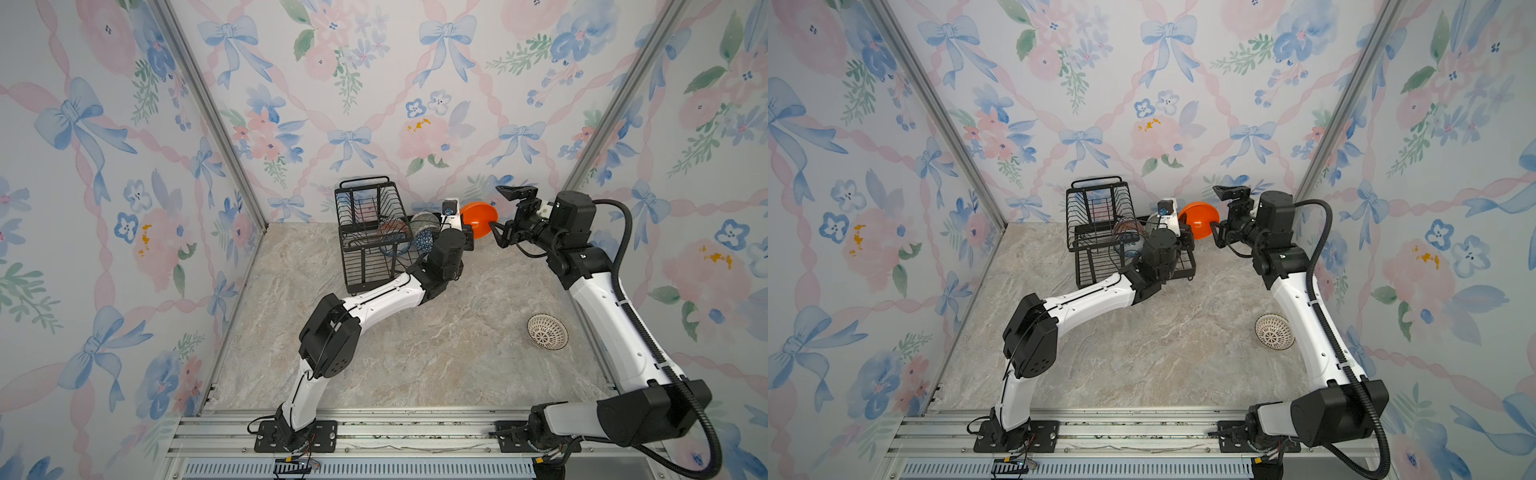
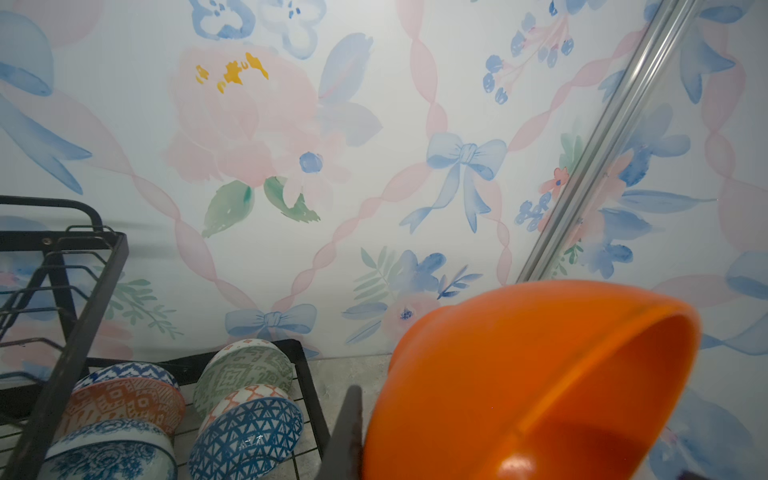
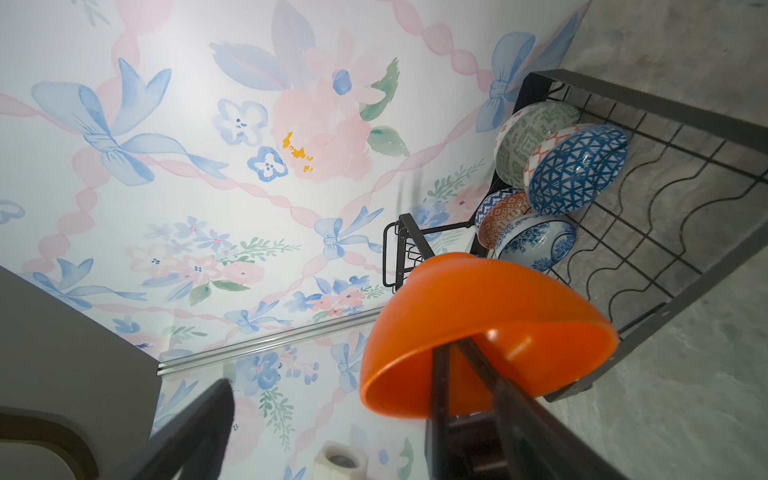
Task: Load the bowls into the dish rack
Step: 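Carry the orange bowl toward the rack with the right gripper while the left draws back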
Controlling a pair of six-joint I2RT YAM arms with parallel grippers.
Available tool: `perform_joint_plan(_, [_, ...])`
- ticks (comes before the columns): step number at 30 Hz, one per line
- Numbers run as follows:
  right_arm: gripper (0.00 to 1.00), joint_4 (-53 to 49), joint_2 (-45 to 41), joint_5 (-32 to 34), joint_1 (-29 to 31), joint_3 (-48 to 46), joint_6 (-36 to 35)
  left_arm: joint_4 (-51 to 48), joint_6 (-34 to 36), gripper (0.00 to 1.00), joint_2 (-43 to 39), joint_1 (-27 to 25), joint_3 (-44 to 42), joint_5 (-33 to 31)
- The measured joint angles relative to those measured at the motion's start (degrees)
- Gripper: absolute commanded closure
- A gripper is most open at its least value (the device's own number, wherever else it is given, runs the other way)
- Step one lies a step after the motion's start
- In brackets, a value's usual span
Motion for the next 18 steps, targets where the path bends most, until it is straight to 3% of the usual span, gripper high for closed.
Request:
perform_joint_plan(4, [0.24,1.90,2.05,1.14,0.92,0.74,2.40,1.62,2.10,1.00,-0.85,-0.07,-1.46,-0.42])
perform_joint_plan(11, [0.58,3.67,4.35,2.23,3.30,1.29,5.88,4.57,3.93,1.00,-3.54,-0.15,-4.87,-2.05])
perform_joint_plan(18, [0.80,4.37,4.55,2.75,4.87,1.27,7.13,6.05,4.44,1.00,-4.98,-0.17,-7.10,-3.02])
